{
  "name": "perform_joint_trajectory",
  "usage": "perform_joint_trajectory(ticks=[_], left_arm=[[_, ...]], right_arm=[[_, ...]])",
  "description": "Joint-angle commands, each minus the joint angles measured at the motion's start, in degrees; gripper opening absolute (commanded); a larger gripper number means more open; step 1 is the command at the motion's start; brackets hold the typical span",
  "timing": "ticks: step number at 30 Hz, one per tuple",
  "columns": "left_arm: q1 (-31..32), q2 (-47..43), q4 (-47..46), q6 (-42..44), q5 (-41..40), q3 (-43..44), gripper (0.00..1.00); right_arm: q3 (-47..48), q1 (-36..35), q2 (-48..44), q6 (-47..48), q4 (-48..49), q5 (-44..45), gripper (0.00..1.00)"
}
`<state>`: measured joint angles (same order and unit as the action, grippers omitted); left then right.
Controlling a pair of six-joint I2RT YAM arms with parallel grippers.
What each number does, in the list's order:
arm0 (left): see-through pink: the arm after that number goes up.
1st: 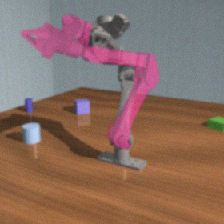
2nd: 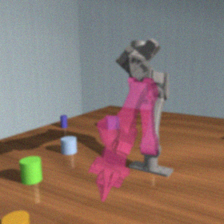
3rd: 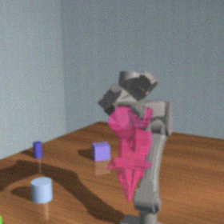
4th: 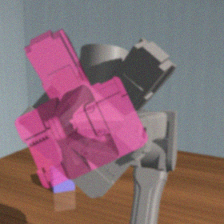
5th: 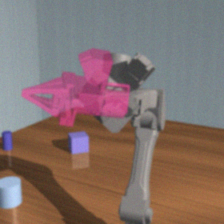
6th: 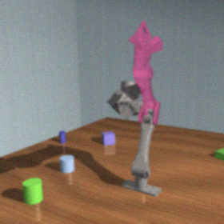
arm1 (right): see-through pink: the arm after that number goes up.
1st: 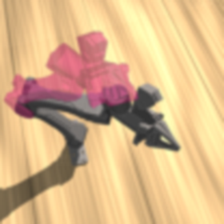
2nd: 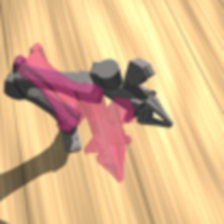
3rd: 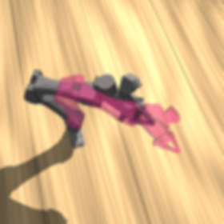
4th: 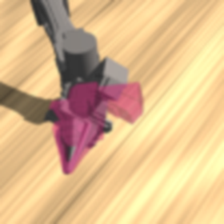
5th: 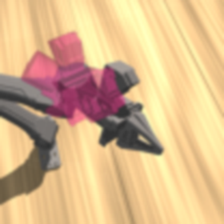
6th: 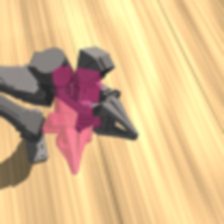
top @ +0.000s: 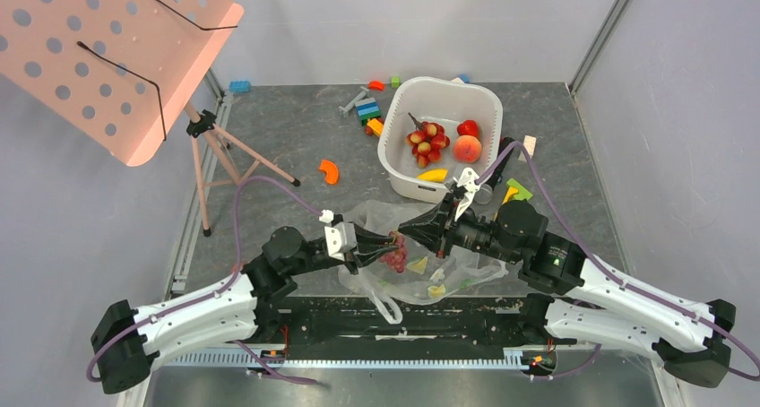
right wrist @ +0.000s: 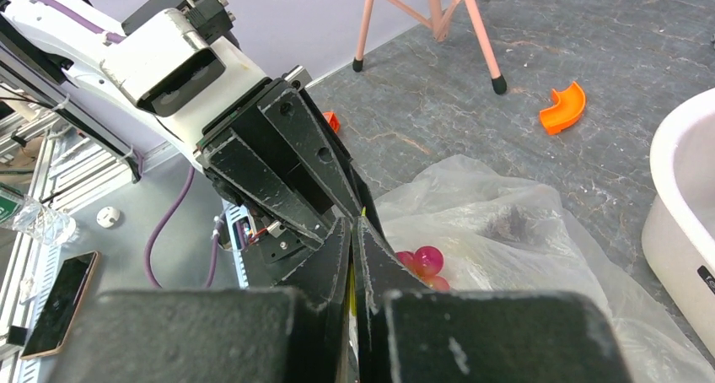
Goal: Take the fake fruits out of the plastic bag
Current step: Take out the fake fruit from the plastic bag.
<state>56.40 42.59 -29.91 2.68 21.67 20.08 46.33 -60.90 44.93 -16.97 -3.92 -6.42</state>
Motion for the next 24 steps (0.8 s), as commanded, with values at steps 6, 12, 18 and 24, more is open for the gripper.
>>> perform_joint_trajectory(ticks=[6,12,18,24], left_arm=[[0.4,2.0,-1.0,0.2,2.3,2.7,0.02],[0.3,1.8,1.4,0.2,1.9,5.4,0.02],[0.3,3.3,7.3,-1.4,-0.3,12.0,0.02],[0.2,7.2,9.2,-2.1,-4.9,20.1,0.02]], right_arm=[[2.1,0.0,-1.7,-0.4,3.0,0.4,0.0],[1.4,0.0,-3.4,0.6,-0.2,6.0,0.43],[-1.2,0.0,-10.0,2.6,0.0,13.2,0.59],[-3.1,0.0,-18.1,3.6,-1.4,26.1,0.62]])
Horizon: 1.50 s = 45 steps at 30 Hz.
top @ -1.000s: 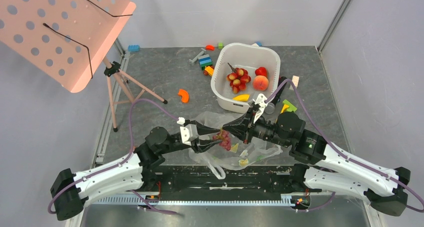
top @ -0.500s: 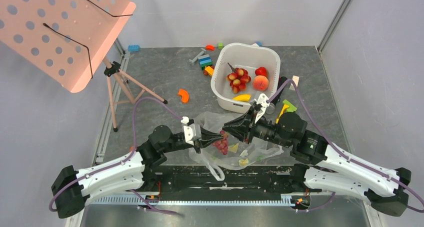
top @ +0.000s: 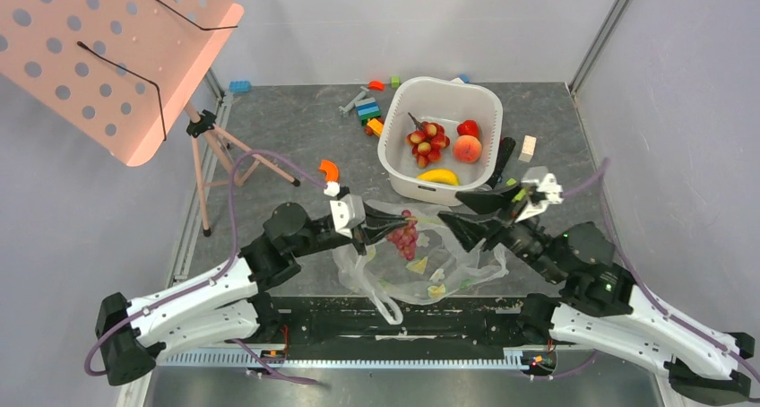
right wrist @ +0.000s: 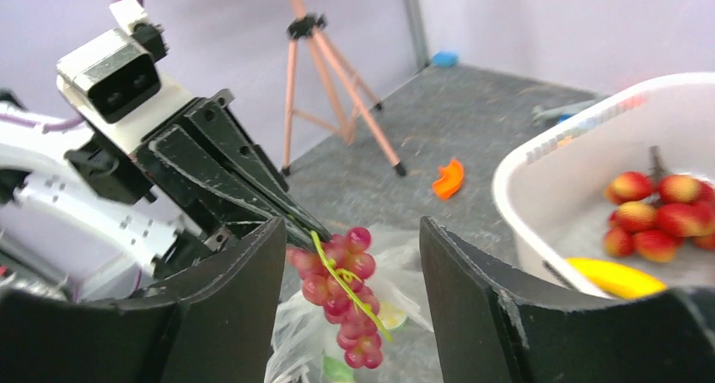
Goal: Take the fake fruits out of the plastic bag
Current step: Take out the fake fruit from the plastic bag, then place the fake fruit in the bin.
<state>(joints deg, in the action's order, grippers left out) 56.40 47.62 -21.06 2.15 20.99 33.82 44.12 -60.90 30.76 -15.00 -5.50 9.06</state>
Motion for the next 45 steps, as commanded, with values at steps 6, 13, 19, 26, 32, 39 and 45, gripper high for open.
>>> perform_joint_trajectory(ticks=[6,13,19,26,32,39,45], left_arm=[[-2.4,12.8,7.7,0.0,-3.6,21.5,0.02],[-13.5,26.2,5.1,-8.4,3.9,35.1,0.02],[-19.7,39.1,-1.5,-12.8,7.4,42.6,0.02],[-22.0,55.1,-6.2,-12.7,7.9,52.0,0.02],[-22.2,66.0,-5.0,-12.3,8.9,59.5,0.02],[-22.4,75.3,-0.2,-13.6,6.5,66.1,0.08],[-22.7,76.8,3.8,-14.1,0.9,67.2,0.45]], right_arm=[[-1.5,0.0,-7.8,1.8,-6.5,19.0,0.64],[-4.7,0.0,-11.5,0.1,-9.7,20.7,0.65],[-6.8,0.0,-13.3,-0.3,-11.7,22.9,0.65],[-8.6,0.0,-13.9,-0.8,-13.7,25.1,0.66],[-10.3,0.0,-14.0,-1.1,-14.6,26.2,0.67],[-11.0,0.0,-14.3,-1.2,-14.8,26.7,0.69],[-11.2,0.0,-14.6,-1.4,-15.3,26.9,0.7]])
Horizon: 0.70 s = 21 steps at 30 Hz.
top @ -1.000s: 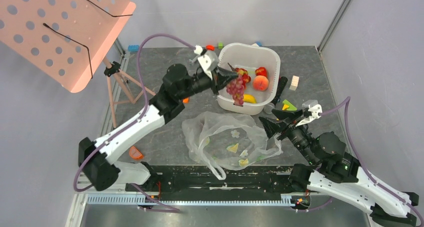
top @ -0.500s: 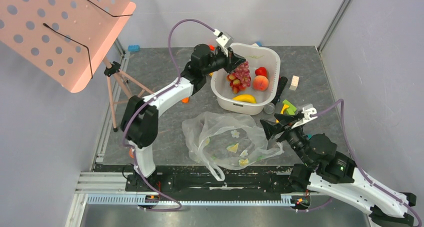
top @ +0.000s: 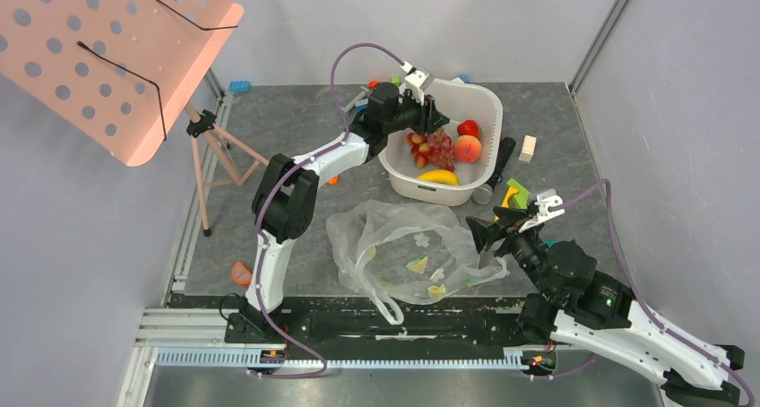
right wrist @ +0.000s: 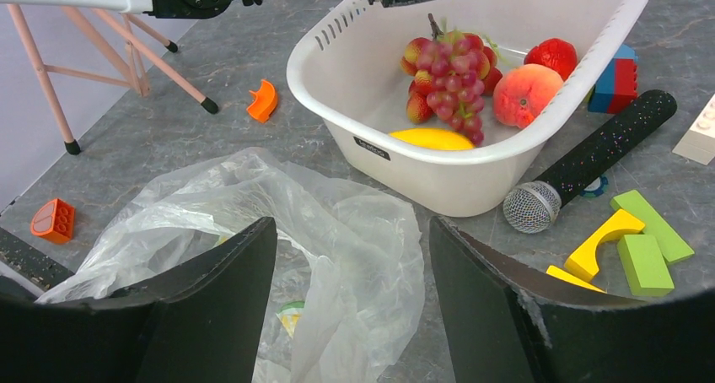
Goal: Take the fake fruits out of the plastic bag
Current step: Place the fake fruit in the bin.
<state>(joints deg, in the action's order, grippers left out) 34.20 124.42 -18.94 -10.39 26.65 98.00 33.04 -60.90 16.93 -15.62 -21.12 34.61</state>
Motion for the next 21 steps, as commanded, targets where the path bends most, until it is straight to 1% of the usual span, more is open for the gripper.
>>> perform_joint_trajectory(ticks=[1,2,4,5,7,9,11,13,16,18,21], left_arm=[[-0.7,-0.1,2.3,-1.6,-5.2,3.0,0.53],[-0.8,-0.4,2.9,-1.6,-5.4,2.8,0.6],[-1.0,-1.5,3.4,-1.7,-5.2,2.2,0.7],[-1.1,-2.2,3.7,-1.7,-5.2,1.8,0.75],[-1.2,-4.8,3.7,-1.8,-5.0,0.3,0.8],[-1.2,-7.7,3.6,-2.1,-4.8,-1.3,0.82],[-1.2,-11.3,3.4,-3.4,-4.3,-3.1,0.82],[-1.2,-15.5,1.3,-6.0,-4.0,-6.8,0.82],[-1.5,-23.1,-4.4,-12.6,-4.9,-16.1,0.8],[-1.5,-28.4,-6.8,-15.6,-5.8,-22.9,0.8],[-1.5,-35.7,-6.2,-17.2,-7.6,-30.7,0.8]], right_arm=[[0.0,0.0,-0.8,-0.9,0.1,1.4,0.7],[0.1,0.0,-0.9,-0.8,0.0,1.4,0.7],[0.3,0.0,-1.0,-0.7,0.0,1.6,0.7],[0.4,0.0,-1.2,-0.5,0.0,1.5,0.7],[1.1,0.0,-1.0,0.9,0.0,1.1,0.71],[2.0,0.0,0.0,2.6,0.2,-0.4,0.71],[3.5,0.0,1.7,5.1,0.3,-3.9,0.72],[6.5,0.0,5.0,7.5,0.3,-10.8,0.71],[12.2,0.0,13.3,9.4,-1.3,-17.8,0.69],[14.9,0.0,18.4,10.4,-2.4,-21.5,0.67],[14.6,0.0,22.1,10.2,0.5,-23.8,0.66]])
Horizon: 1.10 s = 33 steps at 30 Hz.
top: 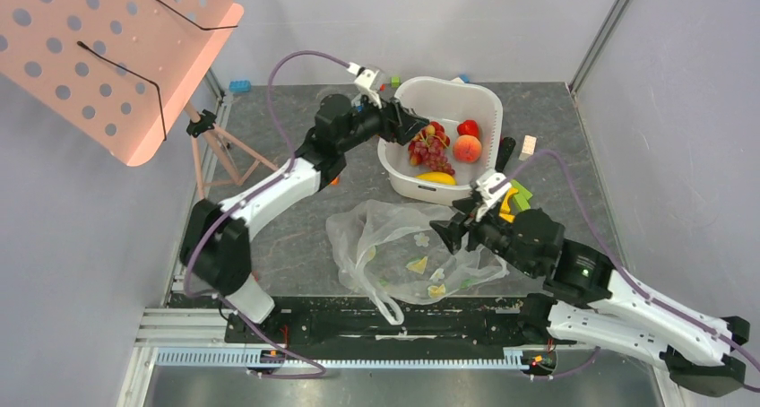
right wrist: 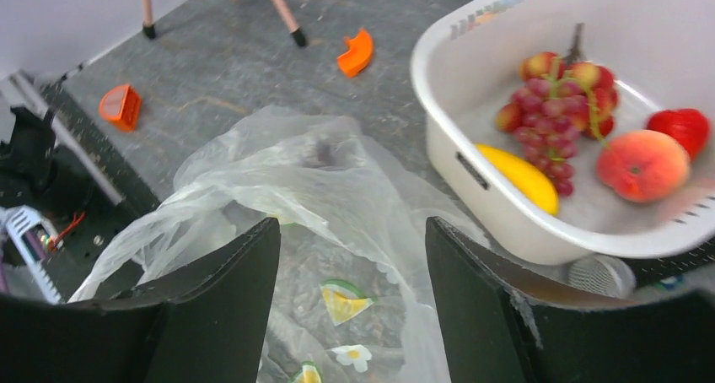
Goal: Take the fake fruits out of the plastic bag
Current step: Place the fake fruit in the bin, then take out the fake fruit from the plastic bag.
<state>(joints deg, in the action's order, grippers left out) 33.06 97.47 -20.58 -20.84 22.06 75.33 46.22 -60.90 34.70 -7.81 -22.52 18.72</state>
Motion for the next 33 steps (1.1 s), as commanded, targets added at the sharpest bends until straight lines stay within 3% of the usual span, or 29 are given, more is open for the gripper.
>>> perform_joint_trajectory(ticks=[1,9,14,19,24,33], left_arm=[[-0.3,-11.5,-3.3,-6.7,-4.2,-10.5,0.8],[-0.5,-29.3,7.8,-5.3,-15.3,-28.9,0.81],[-1.1,-33.2,9.2,-6.6,-21.1,-37.1,0.8],[-1.4,-32.0,7.7,-8.7,-25.0,-41.2,0.78],[-2.5,-27.9,7.5,-8.2,-27.9,-41.9,0.78],[-6.2,-17.7,3.4,-9.8,-25.0,-42.0,0.74]], right_arm=[[0.8,0.0,4.9,2.2,3.2,-8.9,0.66],[-5.6,-0.8,9.3,-2.5,11.3,-18.4,0.64],[-10.7,-2.8,12.7,-5.2,16.4,-18.5,0.61],[-13.0,-5.2,17.9,-6.1,19.8,-17.2,0.62],[-17.8,-5.5,21.8,-9.8,28.1,-8.9,0.66],[-22.2,-5.4,30.8,-11.9,41.4,-1.1,0.71]])
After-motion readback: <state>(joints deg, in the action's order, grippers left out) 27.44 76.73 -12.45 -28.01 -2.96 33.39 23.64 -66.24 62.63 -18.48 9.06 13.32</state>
